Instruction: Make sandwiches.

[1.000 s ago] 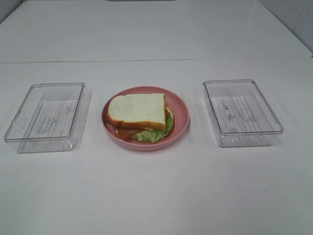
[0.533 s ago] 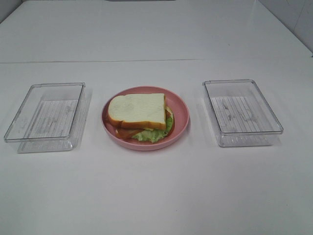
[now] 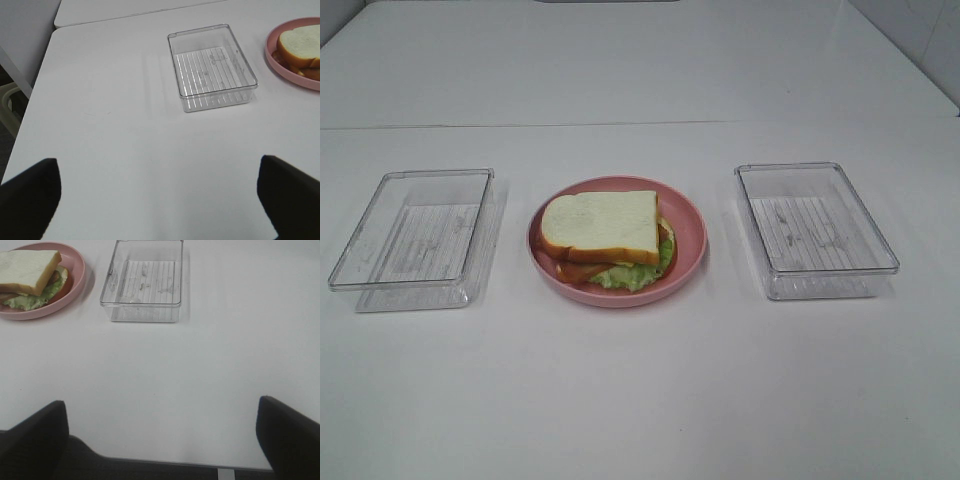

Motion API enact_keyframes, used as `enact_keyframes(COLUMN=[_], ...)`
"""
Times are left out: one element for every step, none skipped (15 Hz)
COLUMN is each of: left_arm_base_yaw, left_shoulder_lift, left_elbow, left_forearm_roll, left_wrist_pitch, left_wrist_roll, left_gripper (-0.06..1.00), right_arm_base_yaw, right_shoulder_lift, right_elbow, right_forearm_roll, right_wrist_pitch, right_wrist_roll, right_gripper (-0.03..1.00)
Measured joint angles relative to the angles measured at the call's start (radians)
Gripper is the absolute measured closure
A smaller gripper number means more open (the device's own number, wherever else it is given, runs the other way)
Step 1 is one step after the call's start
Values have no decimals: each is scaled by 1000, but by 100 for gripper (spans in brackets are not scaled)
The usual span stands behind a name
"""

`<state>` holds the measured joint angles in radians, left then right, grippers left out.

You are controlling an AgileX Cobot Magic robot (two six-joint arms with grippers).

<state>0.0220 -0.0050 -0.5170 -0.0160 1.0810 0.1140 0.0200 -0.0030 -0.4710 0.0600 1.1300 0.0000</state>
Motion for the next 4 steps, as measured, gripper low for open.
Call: enact_keyframes(left_arm_base_yaw=[0, 0, 0, 0], left_shoulder_lift=[0, 0, 0, 0], left_elbow=[0, 0, 0, 0], left_forearm_roll=[0, 0, 0, 0], left_wrist_pitch=[0, 0, 0, 0], left_wrist_roll=[0, 0, 0, 0], left_gripper=[-5, -5, -5, -5], right_arm_base_yaw=[0, 0, 0, 0], right_shoulder_lift=[0, 0, 0, 0], right_elbow=[0, 0, 0, 0], right_forearm_roll=[0, 0, 0, 0], right_wrist_pitch=[0, 0, 0, 0], right_wrist_roll=[0, 0, 0, 0], right_gripper=[-1, -1, -1, -1])
